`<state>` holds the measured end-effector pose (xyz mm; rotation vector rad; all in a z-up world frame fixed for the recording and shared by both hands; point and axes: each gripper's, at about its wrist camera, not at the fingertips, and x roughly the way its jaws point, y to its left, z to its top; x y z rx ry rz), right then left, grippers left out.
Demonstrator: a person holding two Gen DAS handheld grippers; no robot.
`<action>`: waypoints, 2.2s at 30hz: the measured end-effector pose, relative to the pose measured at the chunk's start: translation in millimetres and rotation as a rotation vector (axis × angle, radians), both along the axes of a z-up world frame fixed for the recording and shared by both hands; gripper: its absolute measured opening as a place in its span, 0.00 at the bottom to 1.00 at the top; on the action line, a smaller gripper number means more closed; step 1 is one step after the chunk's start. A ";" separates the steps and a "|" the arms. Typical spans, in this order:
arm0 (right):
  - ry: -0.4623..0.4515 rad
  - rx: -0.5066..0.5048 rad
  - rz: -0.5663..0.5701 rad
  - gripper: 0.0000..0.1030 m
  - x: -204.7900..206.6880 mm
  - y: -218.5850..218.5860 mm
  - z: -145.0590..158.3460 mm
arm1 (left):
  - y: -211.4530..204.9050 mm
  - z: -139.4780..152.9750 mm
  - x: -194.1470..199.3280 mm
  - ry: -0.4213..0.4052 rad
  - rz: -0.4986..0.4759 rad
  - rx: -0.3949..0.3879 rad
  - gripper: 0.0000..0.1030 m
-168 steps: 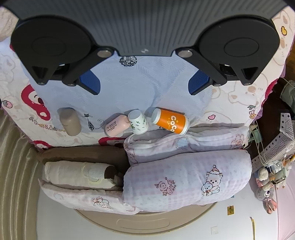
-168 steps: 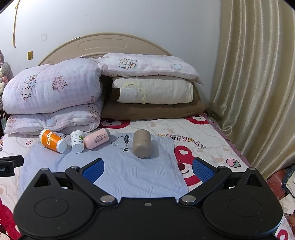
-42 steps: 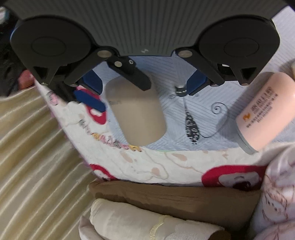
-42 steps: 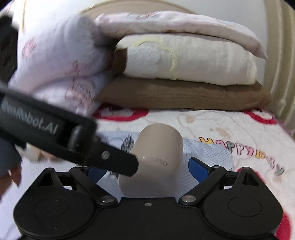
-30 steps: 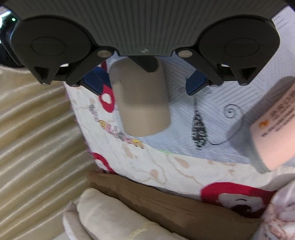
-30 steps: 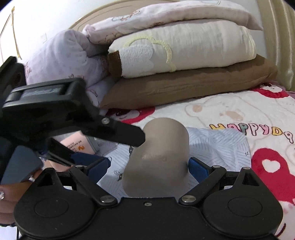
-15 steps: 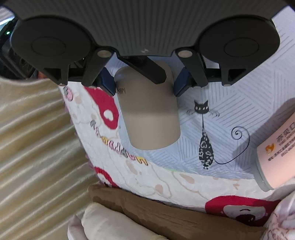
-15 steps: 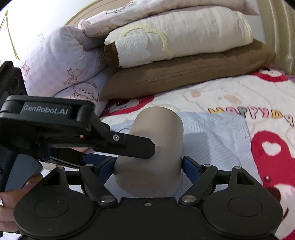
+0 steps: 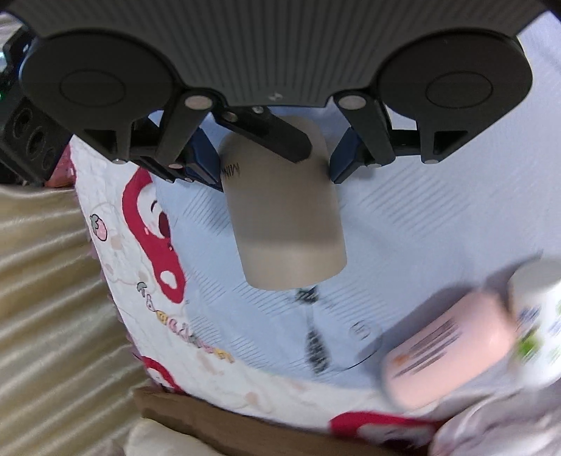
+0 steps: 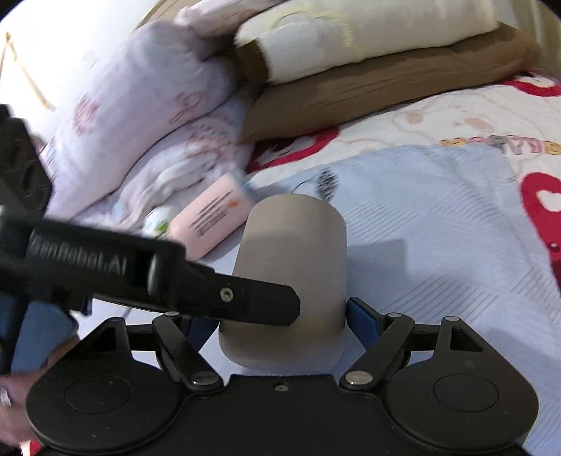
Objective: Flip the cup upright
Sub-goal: 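Rotate the held tumbler with both grippers until its open rim faces up, then lower the upright tumbler onto the blue cloth with both grippers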
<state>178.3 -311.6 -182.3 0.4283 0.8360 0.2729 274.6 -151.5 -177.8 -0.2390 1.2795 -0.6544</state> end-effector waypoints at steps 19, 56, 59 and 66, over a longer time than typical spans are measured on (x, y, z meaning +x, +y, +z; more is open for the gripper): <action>0.276 0.083 0.267 0.81 -22.7 51.4 11.7 | 71.6 -0.8 -41.7 0.093 -0.099 0.017 0.65; 0.042 0.004 0.356 0.83 -22.3 79.1 16.8 | 100.4 10.6 -56.2 -0.186 -0.124 -0.092 0.72; -0.054 -0.101 0.377 0.82 -28.7 92.9 23.0 | 103.2 14.4 -64.2 -0.258 -0.137 -0.073 0.72; -0.241 -0.360 0.416 0.81 -34.8 121.3 28.2 | 107.8 13.6 -72.1 -0.397 -0.116 -0.072 0.71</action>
